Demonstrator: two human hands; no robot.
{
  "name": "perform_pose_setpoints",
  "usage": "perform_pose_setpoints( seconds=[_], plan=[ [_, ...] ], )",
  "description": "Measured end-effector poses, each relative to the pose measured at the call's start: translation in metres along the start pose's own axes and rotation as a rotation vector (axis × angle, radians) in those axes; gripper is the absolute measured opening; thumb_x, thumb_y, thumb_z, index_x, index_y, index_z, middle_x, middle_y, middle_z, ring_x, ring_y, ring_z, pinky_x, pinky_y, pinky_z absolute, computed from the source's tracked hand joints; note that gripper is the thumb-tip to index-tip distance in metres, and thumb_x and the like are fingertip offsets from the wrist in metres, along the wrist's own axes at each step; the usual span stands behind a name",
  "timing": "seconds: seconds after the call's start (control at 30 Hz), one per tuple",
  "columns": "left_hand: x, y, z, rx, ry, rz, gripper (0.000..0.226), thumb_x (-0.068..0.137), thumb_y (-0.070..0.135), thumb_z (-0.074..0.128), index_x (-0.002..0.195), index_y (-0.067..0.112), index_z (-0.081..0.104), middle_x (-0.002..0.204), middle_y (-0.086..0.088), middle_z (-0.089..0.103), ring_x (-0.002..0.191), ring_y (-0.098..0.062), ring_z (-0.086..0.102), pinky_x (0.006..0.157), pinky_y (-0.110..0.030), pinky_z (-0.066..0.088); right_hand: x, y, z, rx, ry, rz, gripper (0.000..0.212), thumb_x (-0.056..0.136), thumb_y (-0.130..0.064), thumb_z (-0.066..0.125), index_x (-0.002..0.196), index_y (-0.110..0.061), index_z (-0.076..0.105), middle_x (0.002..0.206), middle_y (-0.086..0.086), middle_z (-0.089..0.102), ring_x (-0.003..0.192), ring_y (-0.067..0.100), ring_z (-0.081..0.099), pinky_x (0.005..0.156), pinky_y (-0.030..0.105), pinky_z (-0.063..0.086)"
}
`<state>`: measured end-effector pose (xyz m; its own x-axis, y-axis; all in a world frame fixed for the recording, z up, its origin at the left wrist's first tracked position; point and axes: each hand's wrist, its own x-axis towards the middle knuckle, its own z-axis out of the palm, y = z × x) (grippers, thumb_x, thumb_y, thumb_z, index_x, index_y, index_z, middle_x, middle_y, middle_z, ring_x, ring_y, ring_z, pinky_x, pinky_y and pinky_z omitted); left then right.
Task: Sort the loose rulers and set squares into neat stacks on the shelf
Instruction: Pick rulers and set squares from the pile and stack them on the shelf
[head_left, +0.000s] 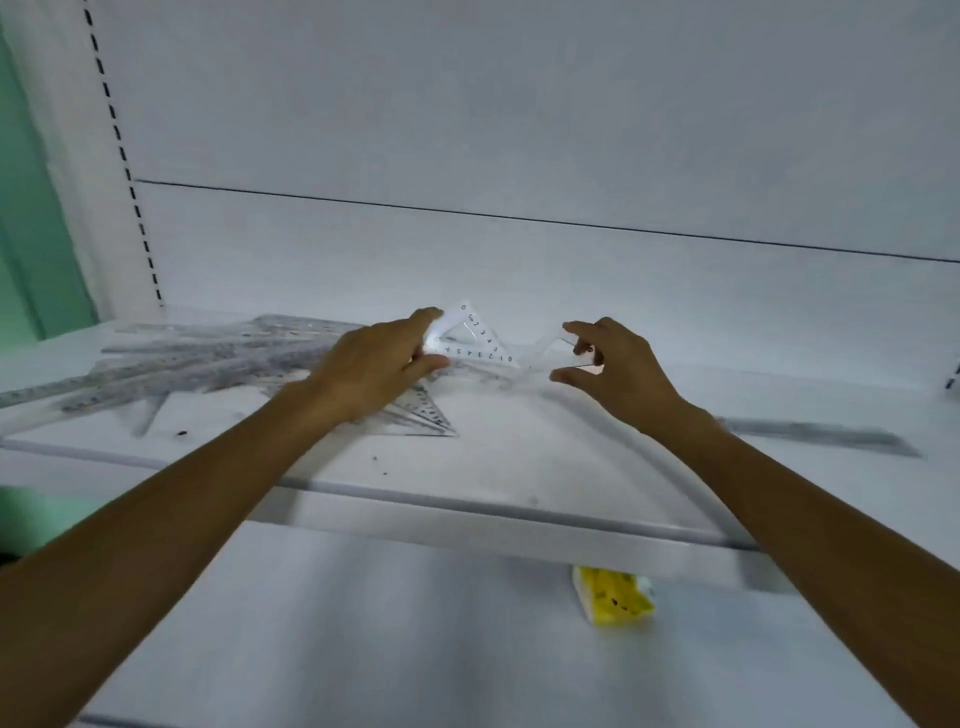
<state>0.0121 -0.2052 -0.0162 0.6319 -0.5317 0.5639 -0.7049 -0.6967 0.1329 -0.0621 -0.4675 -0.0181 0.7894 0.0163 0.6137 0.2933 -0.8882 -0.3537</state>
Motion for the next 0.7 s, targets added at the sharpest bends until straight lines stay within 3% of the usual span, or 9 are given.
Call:
perform_pose_setpoints(
  seconds=[0.2, 0.37, 0.5, 0.7],
  plan=[
    [0.043, 0.129, 0.058, -0.151, -0.007, 0.063, 0.051, 0.090, 0.045, 0.047, 0.134, 0.022, 0.034, 0.097, 0.007, 0.060, 0.082, -0.020, 0.056, 0.067, -0.028, 0.036, -0.066, 0.092, -0.103, -0.075, 0.020, 0.179, 0.056, 0.072, -0.020, 0.078, 0.122, -0.005, 0.057, 0.098, 0.013, 0.056, 0.075, 0.015, 0.043, 0.073, 0.018, 0.033],
    [0.066, 0.220, 0.100, -0.227, -0.037, 0.144, 0.051, 0.090, 0.045, 0.046, 0.134, 0.023, 0.035, 0.097, 0.009, 0.057, 0.080, -0.015, 0.049, 0.071, -0.028, 0.035, -0.112, 0.154, -0.171, -0.134, 0.051, 0.245, 0.058, 0.073, -0.023, 0.076, 0.124, -0.006, 0.054, 0.099, 0.010, 0.054, 0.075, 0.013, 0.042, 0.073, 0.014, 0.031],
    [0.087, 0.271, 0.118, -0.267, -0.089, 0.208, 0.050, 0.091, 0.043, 0.046, 0.135, 0.023, 0.035, 0.093, 0.012, 0.053, 0.080, -0.013, 0.049, 0.071, -0.027, 0.033, -0.140, 0.190, -0.205, -0.187, 0.075, 0.292, 0.054, 0.078, -0.026, 0.072, 0.124, -0.005, 0.053, 0.101, 0.011, 0.055, 0.074, 0.012, 0.041, 0.068, 0.012, 0.027],
    [0.114, 0.323, 0.139, -0.308, -0.165, 0.302, 0.049, 0.091, 0.044, 0.047, 0.133, 0.020, 0.037, 0.096, 0.011, 0.057, 0.080, -0.013, 0.050, 0.069, -0.027, 0.034, -0.167, 0.229, -0.247, -0.224, 0.145, 0.445, 0.053, 0.078, -0.029, 0.071, 0.124, -0.009, 0.053, 0.104, 0.007, 0.058, 0.082, 0.012, 0.047, 0.079, 0.021, 0.037]
  ],
)
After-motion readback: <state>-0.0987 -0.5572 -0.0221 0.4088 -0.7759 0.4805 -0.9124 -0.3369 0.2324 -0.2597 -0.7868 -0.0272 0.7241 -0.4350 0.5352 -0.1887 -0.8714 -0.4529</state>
